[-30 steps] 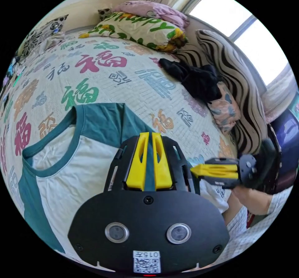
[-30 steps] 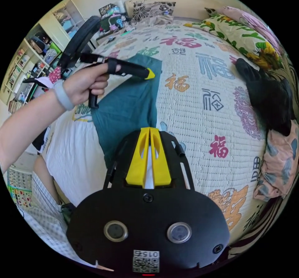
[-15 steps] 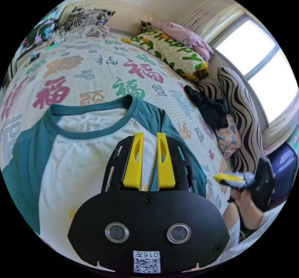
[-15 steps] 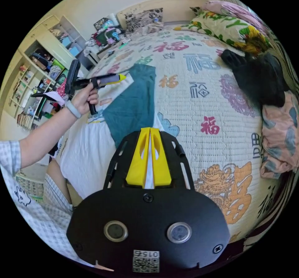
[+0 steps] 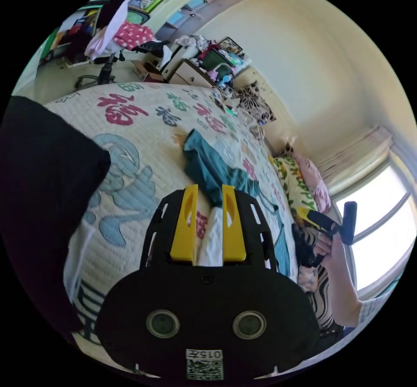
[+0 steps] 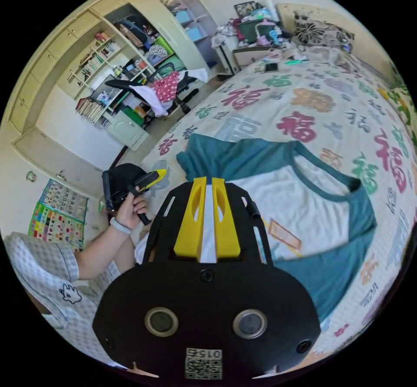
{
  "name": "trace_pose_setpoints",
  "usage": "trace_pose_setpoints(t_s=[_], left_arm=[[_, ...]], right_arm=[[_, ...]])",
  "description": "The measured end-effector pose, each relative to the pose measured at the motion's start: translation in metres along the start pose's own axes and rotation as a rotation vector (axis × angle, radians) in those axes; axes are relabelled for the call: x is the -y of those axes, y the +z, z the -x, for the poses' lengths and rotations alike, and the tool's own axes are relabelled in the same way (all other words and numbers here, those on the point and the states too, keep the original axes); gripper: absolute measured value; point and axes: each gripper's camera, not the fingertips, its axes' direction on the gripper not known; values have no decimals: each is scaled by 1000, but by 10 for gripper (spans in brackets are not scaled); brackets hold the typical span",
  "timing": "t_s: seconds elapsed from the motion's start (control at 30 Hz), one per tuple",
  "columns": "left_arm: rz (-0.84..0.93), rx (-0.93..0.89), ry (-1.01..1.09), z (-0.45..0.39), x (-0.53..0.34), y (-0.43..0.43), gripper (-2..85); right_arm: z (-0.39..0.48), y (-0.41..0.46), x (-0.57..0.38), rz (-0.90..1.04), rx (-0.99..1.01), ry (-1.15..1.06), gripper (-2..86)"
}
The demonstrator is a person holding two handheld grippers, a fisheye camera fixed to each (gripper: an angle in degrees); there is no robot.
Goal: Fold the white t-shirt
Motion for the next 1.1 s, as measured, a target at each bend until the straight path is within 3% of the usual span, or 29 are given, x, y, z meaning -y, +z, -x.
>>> trace_pose_setpoints(t_s=[0.1,0.27,0.47,0.73,0.87,0.97,1.1], left_arm=[[-19,44,45,12,30,5,91],[222,-131,120,12,48,22,65],[161,-61,84,18,21,-33,81],[201,-28,123,19,32,-34,96],[256,-48,177,7,36,-28,34],[216,29,227,-9,33,-45,2],[172,8,321,-41,27,-75,-5]], right_arm=[[11,59,47,56,65,14,12],[26,143,103,145,8,-11,19],[44,256,169,327,-110,-83,58],[47,379,224,510,-296,-5,89],[47,392,227,533,-418,-82,26],[36,370,228,463,-337,-67,-1],[6,283,209,222,-148,-9,-6]])
